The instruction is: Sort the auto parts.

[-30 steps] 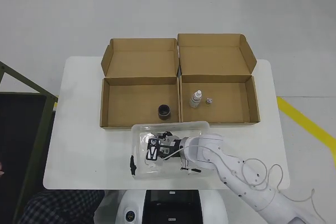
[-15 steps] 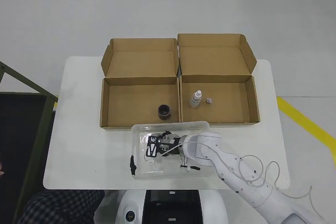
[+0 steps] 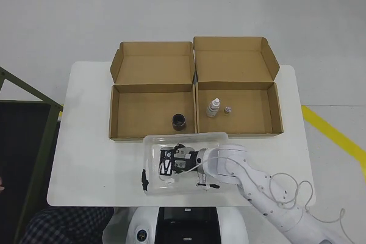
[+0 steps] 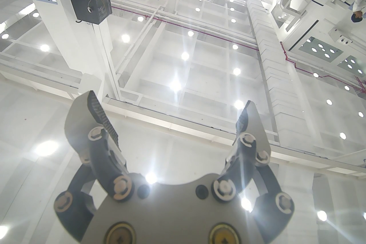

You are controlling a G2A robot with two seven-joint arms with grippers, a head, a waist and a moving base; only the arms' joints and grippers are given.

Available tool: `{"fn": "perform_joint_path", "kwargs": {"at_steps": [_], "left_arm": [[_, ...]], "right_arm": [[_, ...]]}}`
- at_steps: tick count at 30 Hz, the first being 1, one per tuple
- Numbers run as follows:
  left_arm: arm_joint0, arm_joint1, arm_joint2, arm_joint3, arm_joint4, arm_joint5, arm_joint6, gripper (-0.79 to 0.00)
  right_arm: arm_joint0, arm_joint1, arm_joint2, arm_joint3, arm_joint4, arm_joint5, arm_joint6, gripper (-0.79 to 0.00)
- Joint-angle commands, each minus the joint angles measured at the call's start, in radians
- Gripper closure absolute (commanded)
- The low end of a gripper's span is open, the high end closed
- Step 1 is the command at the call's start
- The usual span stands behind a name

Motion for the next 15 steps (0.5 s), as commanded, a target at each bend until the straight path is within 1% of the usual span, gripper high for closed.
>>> {"fn": "perform_joint_path", "kwargs": {"at_steps": [1, 8, 15], "left_arm": [[0.000, 0.000, 0.000, 0.000, 0.000, 0.000, 0.000, -0.785], [0.000, 0.000, 0.000, 0.000, 0.000, 0.000, 0.000, -0.785], [0.000, 0.000, 0.000, 0.000, 0.000, 0.000, 0.000, -0.785]], "right_arm": [[-0.013, 0.005, 0.017, -0.028, 0.030, -0.022, -0.003, 0.000], [-0.052, 0.022, 0.081, -0.110, 0.145, -0.077, -0.022, 0.000], [-0.079, 0.037, 0.170, -0.147, 0.295, -0.095, -0.073, 0.000]]}}
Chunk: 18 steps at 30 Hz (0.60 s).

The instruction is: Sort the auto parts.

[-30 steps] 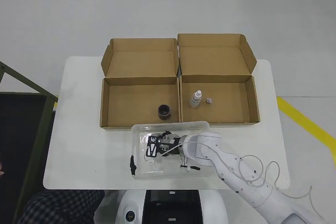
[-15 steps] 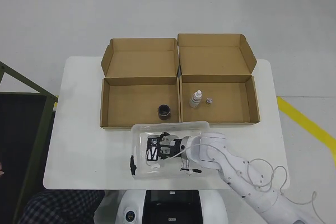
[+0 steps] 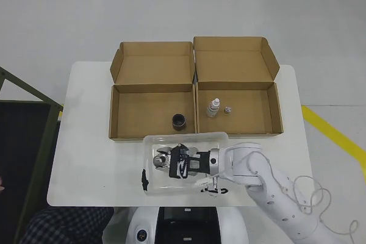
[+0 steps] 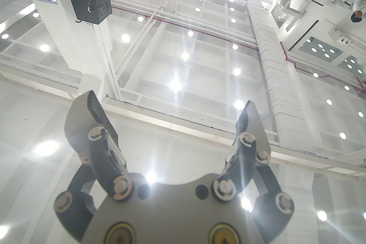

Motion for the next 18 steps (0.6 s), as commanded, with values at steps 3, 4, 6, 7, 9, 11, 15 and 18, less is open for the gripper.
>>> {"fn": "perform_joint_path", "kwargs": {"at_steps": [3, 4, 6, 7, 9, 11, 15, 18], "left_arm": [[0.000, 0.000, 0.000, 0.000, 0.000, 0.000, 0.000, -0.785], [0.000, 0.000, 0.000, 0.000, 0.000, 0.000, 0.000, -0.785], [0.000, 0.000, 0.000, 0.000, 0.000, 0.000, 0.000, -0.785], [0.000, 0.000, 0.000, 0.000, 0.000, 0.000, 0.000, -0.785], [0.000, 0.000, 0.000, 0.000, 0.000, 0.000, 0.000, -0.785], [0.000, 0.000, 0.000, 0.000, 0.000, 0.000, 0.000, -0.785], [0.000, 0.000, 0.000, 0.000, 0.000, 0.000, 0.000, -0.785], [0.000, 0.000, 0.000, 0.000, 0.000, 0.000, 0.000, -0.785]], "right_arm": [[-0.010, 0.010, 0.063, -0.016, 0.082, -0.008, -0.031, 0.000], [-0.015, 0.012, 0.079, -0.021, 0.100, -0.011, -0.041, 0.000], [-0.027, 0.018, 0.112, -0.032, 0.136, -0.020, -0.058, 0.000], [-0.033, 0.021, 0.130, -0.036, 0.152, -0.024, -0.066, 0.000], [-0.045, 0.027, 0.161, -0.043, 0.180, -0.029, -0.075, 0.000], [-0.056, 0.032, 0.190, -0.046, 0.212, -0.034, -0.087, 0.000], [-0.072, 0.040, 0.237, -0.044, 0.275, -0.045, -0.109, 0.000], [-0.078, 0.045, 0.261, -0.040, 0.316, -0.054, -0.115, 0.000]]}}
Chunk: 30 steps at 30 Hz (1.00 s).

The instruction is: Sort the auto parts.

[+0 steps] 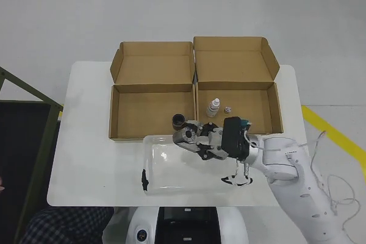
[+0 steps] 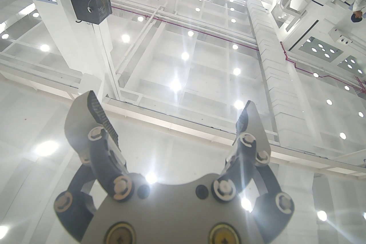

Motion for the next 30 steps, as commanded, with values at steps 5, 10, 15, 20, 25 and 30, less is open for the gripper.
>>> {"fn": "perform_joint_path", "kwargs": {"at_steps": [5, 10, 15, 20, 25, 30], "left_arm": [[0.000, 0.000, 0.000, 0.000, 0.000, 0.000, 0.000, -0.785], [0.000, 0.000, 0.000, 0.000, 0.000, 0.000, 0.000, -0.785], [0.000, 0.000, 0.000, 0.000, 0.000, 0.000, 0.000, -0.785], [0.000, 0.000, 0.000, 0.000, 0.000, 0.000, 0.000, -0.785], [0.000, 0.000, 0.000, 0.000, 0.000, 0.000, 0.000, -0.785], [0.000, 0.000, 0.000, 0.000, 0.000, 0.000, 0.000, -0.785]], "right_arm": [[-0.013, 0.008, 0.034, 0.012, 0.087, -0.015, -0.018, 0.000], [-0.016, 0.012, 0.046, 0.035, 0.160, -0.019, -0.029, 0.000], [-0.013, 0.015, 0.057, 0.055, 0.220, -0.024, -0.040, 0.000], [-0.015, 0.018, 0.070, 0.064, 0.255, -0.026, -0.052, 0.000], [-0.017, 0.020, 0.077, 0.068, 0.271, -0.027, -0.056, 0.000], [-0.019, 0.022, 0.077, 0.068, 0.275, -0.024, -0.059, 0.000]]}}
